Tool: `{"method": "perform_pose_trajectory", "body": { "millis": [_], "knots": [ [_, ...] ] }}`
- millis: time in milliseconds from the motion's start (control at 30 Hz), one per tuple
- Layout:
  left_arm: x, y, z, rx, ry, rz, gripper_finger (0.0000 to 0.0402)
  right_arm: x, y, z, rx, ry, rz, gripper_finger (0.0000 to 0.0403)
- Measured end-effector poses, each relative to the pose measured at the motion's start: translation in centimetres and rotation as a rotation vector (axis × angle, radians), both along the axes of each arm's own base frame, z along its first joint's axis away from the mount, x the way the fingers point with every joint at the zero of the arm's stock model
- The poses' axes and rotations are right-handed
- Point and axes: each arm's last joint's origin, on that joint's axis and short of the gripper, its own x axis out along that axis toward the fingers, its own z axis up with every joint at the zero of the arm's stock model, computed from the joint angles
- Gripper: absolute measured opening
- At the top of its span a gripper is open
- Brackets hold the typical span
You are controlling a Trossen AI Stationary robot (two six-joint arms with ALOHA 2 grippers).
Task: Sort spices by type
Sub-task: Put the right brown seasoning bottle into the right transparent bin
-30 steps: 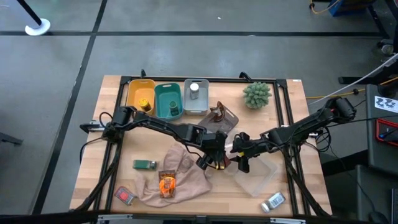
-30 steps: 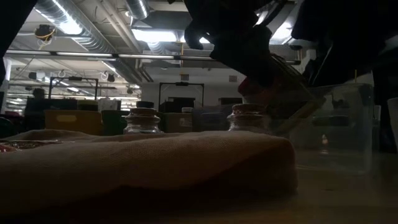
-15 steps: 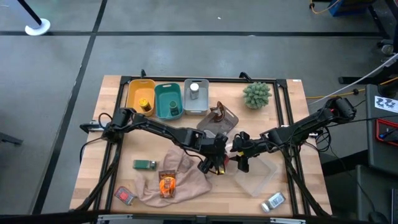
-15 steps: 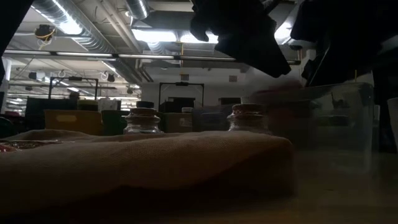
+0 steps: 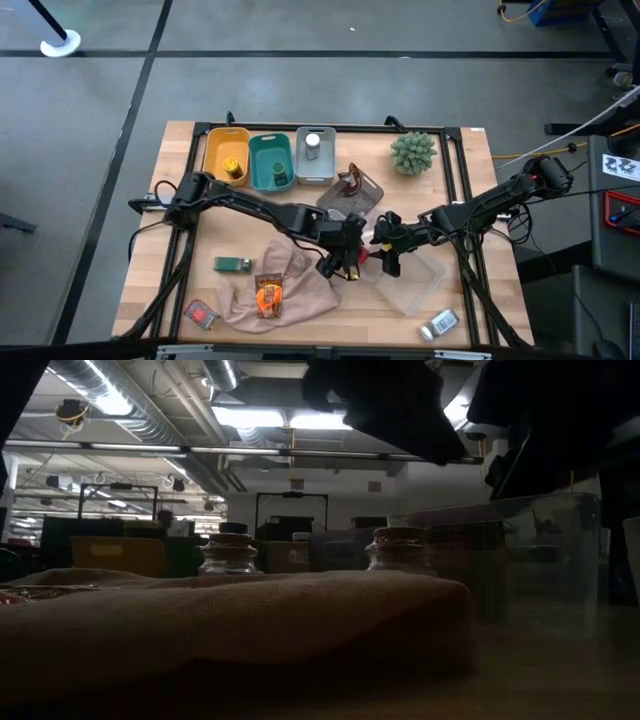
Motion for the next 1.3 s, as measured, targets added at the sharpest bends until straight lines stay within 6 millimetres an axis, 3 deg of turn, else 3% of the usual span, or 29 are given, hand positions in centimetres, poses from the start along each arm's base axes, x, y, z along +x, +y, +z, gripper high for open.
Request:
{"method": "perform_pose_trajectory", "body": {
  "millis": [200,433,700,1000,1300],
  "knots": [
    [-2.1,0.2,1.8,-0.014,0.094,0.035,0.0255,0.2,0.1,0.8,0.000,0.001,0.006,0.0186],
    [-5.3,0.2,3.5,-0.152,0.271,0.257,0.0255,0.2,0.1,1.8,-0.023,0.048,0.017,0.0186],
    [-7.7,-0.8,1.6,-0.159,0.487,0.401,0.0255,0.5,0.2,3.0,-0.021,0.051,0.019,0.0186],
    [-8.6,-0.8,-1.7,-0.160,0.568,0.410,0.0255,0.8,0.4,3.7,0.000,0.028,0.029,0.0186],
    [-8.7,-0.6,-2.9,-0.205,0.582,0.418,0.0255,0.9,0.4,3.8,0.006,0.013,0.029,0.0186]
  ]
}}
